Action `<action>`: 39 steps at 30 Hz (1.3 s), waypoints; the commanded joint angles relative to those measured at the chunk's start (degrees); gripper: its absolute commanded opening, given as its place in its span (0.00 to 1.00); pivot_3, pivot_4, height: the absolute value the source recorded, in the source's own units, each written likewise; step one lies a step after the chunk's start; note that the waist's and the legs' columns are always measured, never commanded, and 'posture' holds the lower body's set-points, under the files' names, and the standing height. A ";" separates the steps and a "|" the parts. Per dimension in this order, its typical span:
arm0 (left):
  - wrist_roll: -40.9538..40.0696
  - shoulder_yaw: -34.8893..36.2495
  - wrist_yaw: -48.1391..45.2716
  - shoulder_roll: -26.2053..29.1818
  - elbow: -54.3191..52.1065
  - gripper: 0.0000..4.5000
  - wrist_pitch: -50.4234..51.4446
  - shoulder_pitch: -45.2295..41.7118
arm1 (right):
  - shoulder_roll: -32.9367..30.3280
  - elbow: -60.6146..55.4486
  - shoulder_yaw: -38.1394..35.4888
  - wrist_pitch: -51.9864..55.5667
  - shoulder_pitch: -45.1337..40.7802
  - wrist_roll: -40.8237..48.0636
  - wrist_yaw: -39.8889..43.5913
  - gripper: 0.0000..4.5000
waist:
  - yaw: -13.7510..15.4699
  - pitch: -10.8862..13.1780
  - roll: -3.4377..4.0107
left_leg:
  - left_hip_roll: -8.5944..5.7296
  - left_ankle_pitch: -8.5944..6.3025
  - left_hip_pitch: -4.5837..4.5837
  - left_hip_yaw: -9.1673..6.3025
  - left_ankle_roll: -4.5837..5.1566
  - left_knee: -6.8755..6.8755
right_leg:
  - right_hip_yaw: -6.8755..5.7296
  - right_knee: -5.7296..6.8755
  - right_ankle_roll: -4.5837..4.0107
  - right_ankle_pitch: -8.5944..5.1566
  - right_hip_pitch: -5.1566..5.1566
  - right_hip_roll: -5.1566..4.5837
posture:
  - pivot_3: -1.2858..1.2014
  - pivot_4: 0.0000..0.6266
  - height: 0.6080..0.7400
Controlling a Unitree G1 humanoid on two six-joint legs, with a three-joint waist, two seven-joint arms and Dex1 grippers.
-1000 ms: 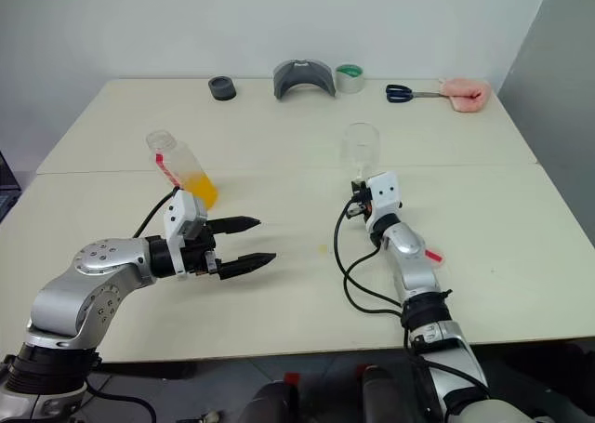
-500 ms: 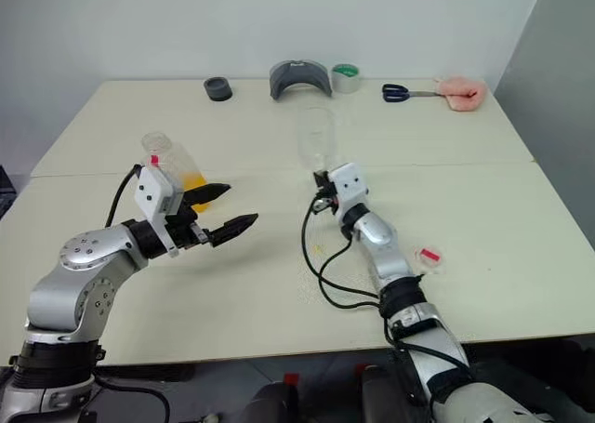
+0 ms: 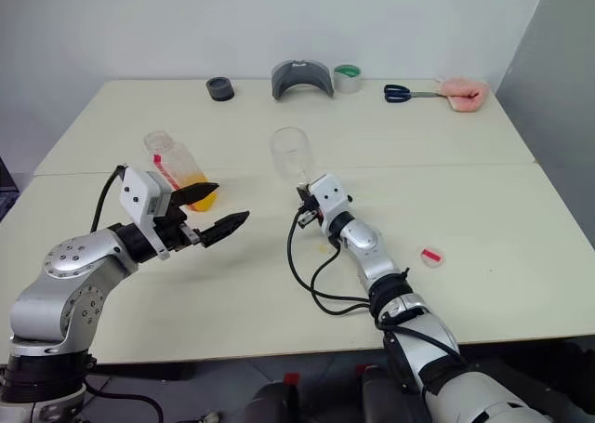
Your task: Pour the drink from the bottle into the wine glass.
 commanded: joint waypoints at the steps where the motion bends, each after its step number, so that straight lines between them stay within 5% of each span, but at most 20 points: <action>1: -1.77 1.98 0.07 0.69 -2.84 1.00 0.25 -1.01 | 0.68 0.16 -0.56 0.06 -1.31 0.30 0.92 0.11 | 0.01 0.00 0.00 | 0.00 0.00 0.00 0.00 0.00 0.00 | 0.00 0.00 0.00 0.00 0.00 0.00 | 0.52 0.24 1.00; 13: -1.49 0.09 -0.17 -0.41 -1.20 1.00 -0.59 -3.83 | 0.54 -1.49 -1.08 0.68 -1.25 0.50 1.51 0.99 | 0.00 0.00 0.00 | 0.00 0.00 0.02 0.01 0.00 0.00 | 0.00 0.00 0.00 0.00 0.01 0.01 | 0.52 0.24 1.00; 29: -0.78 -0.83 0.41 -2.84 -1.37 1.00 -2.03 -4.48 | -8.22 -17.15 -0.05 7.85 8.38 -0.33 4.70 0.99 | 0.07 0.00 -0.01 | -0.02 0.00 0.01 0.01 0.00 0.01 | 0.01 -0.01 0.00 0.00 0.04 -0.02 | 0.52 0.24 1.00; 39: 2.89 -0.84 2.64 -4.55 -1.00 1.00 -5.80 3.30 | -16.23 -54.55 3.74 28.74 28.69 6.43 15.35 0.99 | 0.27 0.00 -0.01 | 0.02 -0.01 0.01 -0.09 0.01 -0.01 | 0.04 -0.04 0.01 -0.01 0.05 -0.04 | 0.52 0.24 1.00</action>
